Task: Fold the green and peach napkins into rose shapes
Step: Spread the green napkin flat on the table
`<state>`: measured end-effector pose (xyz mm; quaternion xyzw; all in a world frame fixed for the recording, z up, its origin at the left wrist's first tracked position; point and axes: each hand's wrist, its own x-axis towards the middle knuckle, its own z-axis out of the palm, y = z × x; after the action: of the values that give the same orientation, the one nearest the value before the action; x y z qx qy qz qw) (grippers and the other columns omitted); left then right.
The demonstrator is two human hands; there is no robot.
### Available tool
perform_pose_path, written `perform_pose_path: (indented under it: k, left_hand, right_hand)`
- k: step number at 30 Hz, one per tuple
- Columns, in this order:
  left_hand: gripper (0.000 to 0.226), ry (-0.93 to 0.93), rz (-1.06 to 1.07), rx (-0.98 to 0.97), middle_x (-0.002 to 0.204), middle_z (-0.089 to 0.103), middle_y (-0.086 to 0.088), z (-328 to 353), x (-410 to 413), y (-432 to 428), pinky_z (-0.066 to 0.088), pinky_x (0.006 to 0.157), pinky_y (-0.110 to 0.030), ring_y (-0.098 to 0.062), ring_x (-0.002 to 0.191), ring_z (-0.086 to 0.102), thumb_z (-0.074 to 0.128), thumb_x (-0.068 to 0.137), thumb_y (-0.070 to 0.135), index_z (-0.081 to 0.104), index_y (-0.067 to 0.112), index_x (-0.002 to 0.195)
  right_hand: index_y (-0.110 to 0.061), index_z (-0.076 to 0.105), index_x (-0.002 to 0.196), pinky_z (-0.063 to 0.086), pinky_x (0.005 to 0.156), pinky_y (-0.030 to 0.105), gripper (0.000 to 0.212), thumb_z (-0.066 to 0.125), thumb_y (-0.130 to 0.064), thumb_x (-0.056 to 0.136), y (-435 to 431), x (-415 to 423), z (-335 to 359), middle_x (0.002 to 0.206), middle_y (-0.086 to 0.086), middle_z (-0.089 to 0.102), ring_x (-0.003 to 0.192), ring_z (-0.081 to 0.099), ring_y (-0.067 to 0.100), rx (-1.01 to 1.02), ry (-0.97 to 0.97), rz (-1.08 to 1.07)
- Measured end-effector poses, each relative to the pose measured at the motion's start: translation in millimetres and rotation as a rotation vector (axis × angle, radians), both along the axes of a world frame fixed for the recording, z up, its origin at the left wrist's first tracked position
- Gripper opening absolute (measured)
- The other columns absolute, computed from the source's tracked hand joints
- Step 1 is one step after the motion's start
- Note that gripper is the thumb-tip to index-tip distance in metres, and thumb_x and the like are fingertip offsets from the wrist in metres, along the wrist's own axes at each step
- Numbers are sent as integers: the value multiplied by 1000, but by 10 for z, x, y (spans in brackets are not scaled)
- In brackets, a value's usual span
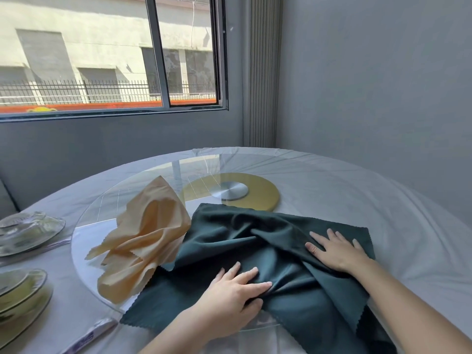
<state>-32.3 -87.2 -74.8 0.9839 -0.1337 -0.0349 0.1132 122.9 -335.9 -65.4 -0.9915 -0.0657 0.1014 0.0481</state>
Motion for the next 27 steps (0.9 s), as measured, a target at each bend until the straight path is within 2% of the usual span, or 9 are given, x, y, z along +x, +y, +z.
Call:
perform_pose_path:
  k: [4, 7, 10, 13, 18, 20, 21, 24, 27]
  left_hand:
    - [44, 7, -12, 8, 156, 14, 15, 25, 15, 19, 3, 118, -44, -22, 146, -1, 34, 97, 44, 26, 52, 140]
    - [45, 11, -23, 19, 156, 14, 14, 34, 59, 36, 5, 118, -43, -22, 146, 0, 31, 98, 48, 24, 49, 142]
    - [54, -14, -18, 9, 155, 17, 16, 32, 110, 70, 10, 117, -37, -19, 146, 6, 31, 97, 51, 14, 41, 147]
    - [54, -40, -7, 15, 156, 19, 9, 7, 140, 118, 13, 117, -33, -14, 145, 10, 31, 99, 46, 19, 29, 149]
    - [45, -50, -16, 4, 155, 23, 10, -28, 118, 154, 15, 117, -33, -13, 145, 12, 27, 101, 41, 32, 30, 145]
    - [45, -59, -31, 10, 154, 24, 10, -37, 93, 168, 17, 116, -34, -12, 144, 13, 27, 101, 41, 33, 31, 144]
    - [45, -61, -34, 16, 154, 24, 11, -38, 73, 175, 17, 116, -34, -12, 144, 13, 27, 101, 42, 32, 31, 144]
    - [49, -93, -14, 52, 154, 23, 12, -31, -6, 193, 18, 115, -33, -12, 144, 15, 23, 99, 50, 32, 33, 144]
    - [64, -296, 35, 66, 137, 50, 7, -7, -134, 187, 40, 99, -33, -18, 126, 44, 19, 89, 61, 50, 26, 133]
  right_hand:
    - [-31, 19, 147, 12, 116, 44, 62, 15, -61, 92, 245, -139, 139, 156, 7, 18, 144, 14, 19, 185, -326, 40]
    - [-27, 41, 138, 30, 109, 38, 72, 18, -70, 86, 437, -564, 229, 143, -3, 42, 133, 37, 16, 388, -523, 264]
    - [-32, 40, 138, 32, 104, 27, 98, -7, -84, 69, 479, -1006, 120, 139, -14, 45, 129, 40, 6, 322, -395, 469]
    - [-34, 29, 143, 27, 107, 25, 115, -23, -86, 54, 310, -978, -1, 144, -13, 38, 133, 32, 6, 232, -335, 435]
    - [-28, 31, 143, 28, 109, 26, 130, -16, -96, 42, -127, -567, -81, 148, -10, 34, 135, 32, 9, 210, -187, 293]
    - [-27, 32, 143, 28, 109, 26, 124, -6, -96, 48, -189, -569, -51, 148, -10, 33, 135, 32, 10, 206, -164, 291]
    - [-26, 31, 144, 26, 110, 26, 111, 3, -92, 59, -176, -611, -40, 149, -9, 32, 135, 32, 10, 164, -202, 314]
    - [-20, 43, 138, 20, 111, 25, 75, 19, -69, 87, -95, -871, -90, 144, -3, 41, 133, 38, 15, 169, -496, 381]
    - [-17, 65, 111, 33, 97, 24, 60, 27, -60, 93, -96, -1219, -296, 114, -1, 63, 107, 56, 15, 361, -764, 483]
